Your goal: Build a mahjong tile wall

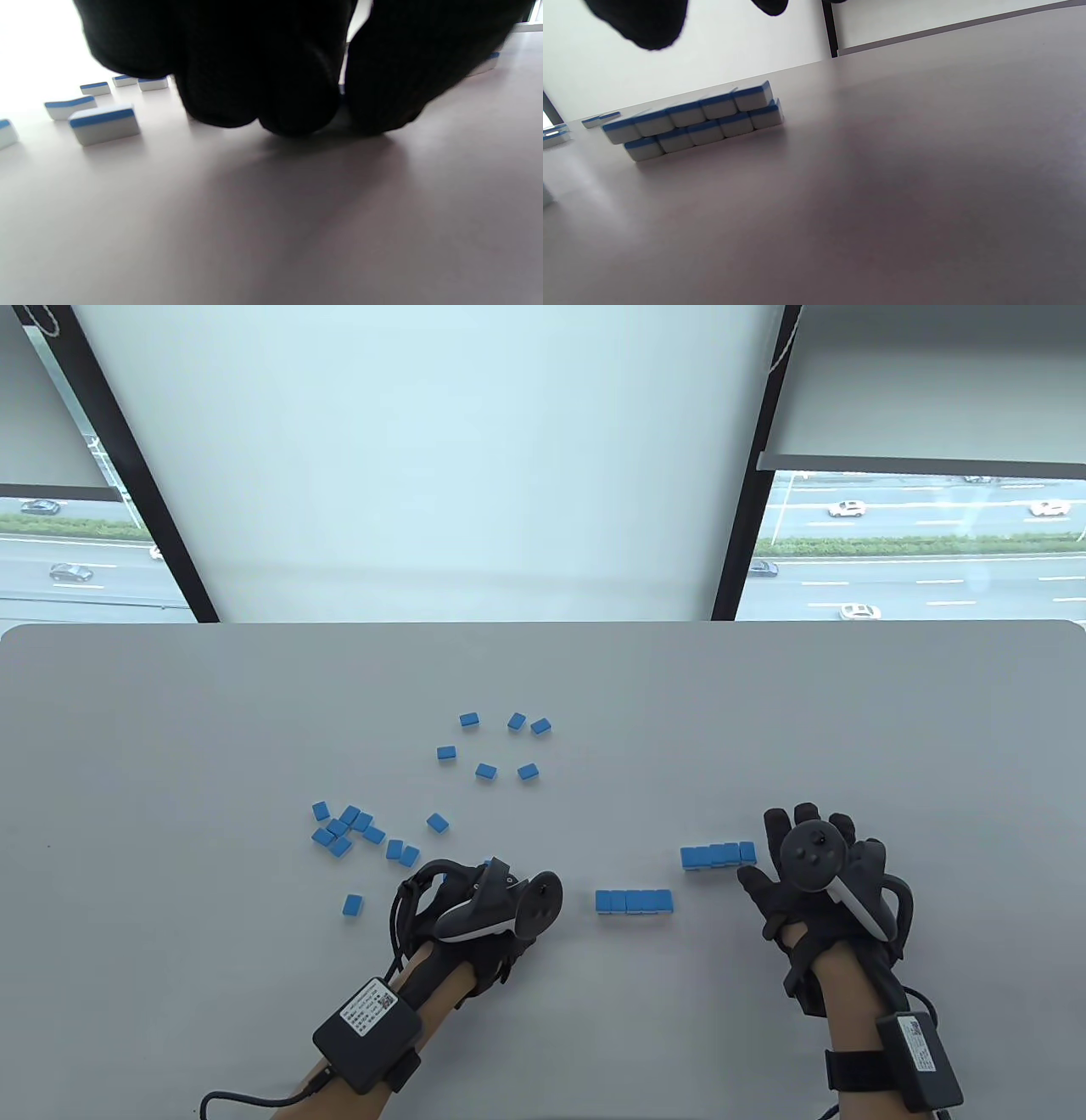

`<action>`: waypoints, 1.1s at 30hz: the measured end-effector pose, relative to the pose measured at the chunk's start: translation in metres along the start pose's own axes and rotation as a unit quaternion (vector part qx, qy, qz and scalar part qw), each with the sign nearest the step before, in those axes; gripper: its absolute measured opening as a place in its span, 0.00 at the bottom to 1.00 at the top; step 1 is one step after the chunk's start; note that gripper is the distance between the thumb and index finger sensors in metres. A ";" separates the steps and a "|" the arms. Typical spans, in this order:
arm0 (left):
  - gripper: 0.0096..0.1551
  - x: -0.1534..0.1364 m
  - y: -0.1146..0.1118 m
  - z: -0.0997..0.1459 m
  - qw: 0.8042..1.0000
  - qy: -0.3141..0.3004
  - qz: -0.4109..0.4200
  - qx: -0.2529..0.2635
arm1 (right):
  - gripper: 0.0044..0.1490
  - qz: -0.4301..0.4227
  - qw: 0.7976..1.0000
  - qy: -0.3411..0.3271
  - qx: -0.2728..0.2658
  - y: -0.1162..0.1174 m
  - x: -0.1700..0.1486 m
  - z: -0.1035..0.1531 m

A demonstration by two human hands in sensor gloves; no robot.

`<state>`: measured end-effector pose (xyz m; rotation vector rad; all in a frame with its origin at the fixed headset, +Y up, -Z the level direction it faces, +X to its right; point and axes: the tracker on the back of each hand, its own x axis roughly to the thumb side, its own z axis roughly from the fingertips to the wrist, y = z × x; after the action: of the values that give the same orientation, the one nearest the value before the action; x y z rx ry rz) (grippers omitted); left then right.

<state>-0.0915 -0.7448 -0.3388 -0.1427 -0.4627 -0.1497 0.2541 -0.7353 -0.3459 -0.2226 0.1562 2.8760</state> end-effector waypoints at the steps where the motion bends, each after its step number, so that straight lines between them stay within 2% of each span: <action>1: 0.35 0.000 0.000 0.000 1.000 -0.001 0.000 0.000 | 0.52 0.001 1.000 0.000 0.000 0.000 0.000 0.000; 3: 0.37 -0.004 0.003 0.002 1.000 -0.001 0.000 -0.013 | 0.52 0.001 1.000 0.000 0.000 0.000 0.000 0.000; 6: 0.38 -0.019 0.019 0.009 0.999 -0.002 0.038 0.007 | 0.52 0.001 1.000 0.000 -0.001 0.000 0.000 0.000; 9: 0.36 -0.041 0.038 0.019 0.994 0.011 0.077 0.070 | 0.52 0.001 1.000 0.000 -0.003 -0.001 0.001 0.000; 12: 0.36 -0.059 0.047 0.024 0.991 0.035 0.057 0.116 | 0.52 0.001 1.000 0.000 -0.003 -0.001 0.001 0.000; 14: 0.37 -0.064 0.044 0.022 0.991 0.043 0.050 0.116 | 0.52 0.003 1.000 -0.001 -0.001 0.000 0.001 0.000; 19: 0.38 -0.060 0.015 0.004 0.998 0.034 0.029 0.050 | 0.52 0.010 1.000 -0.003 0.001 0.001 0.004 0.000; 22: 0.39 -0.056 0.004 -0.005 0.999 0.032 0.010 0.033 | 0.52 0.011 1.000 -0.004 0.001 0.001 0.004 0.000; 27: 0.37 -0.051 -0.005 -0.014 0.999 0.035 -0.026 0.030 | 0.51 0.014 1.000 -0.004 0.000 0.002 0.004 0.000; 33: 0.34 -0.052 -0.005 -0.014 0.998 0.042 -0.026 0.028 | 0.52 0.015 1.000 -0.005 0.000 0.003 0.004 -0.001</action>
<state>-0.1321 -0.7466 -0.3741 -0.0692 -0.3861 -0.1929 0.2499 -0.7370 -0.3470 -0.2086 0.1585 2.9063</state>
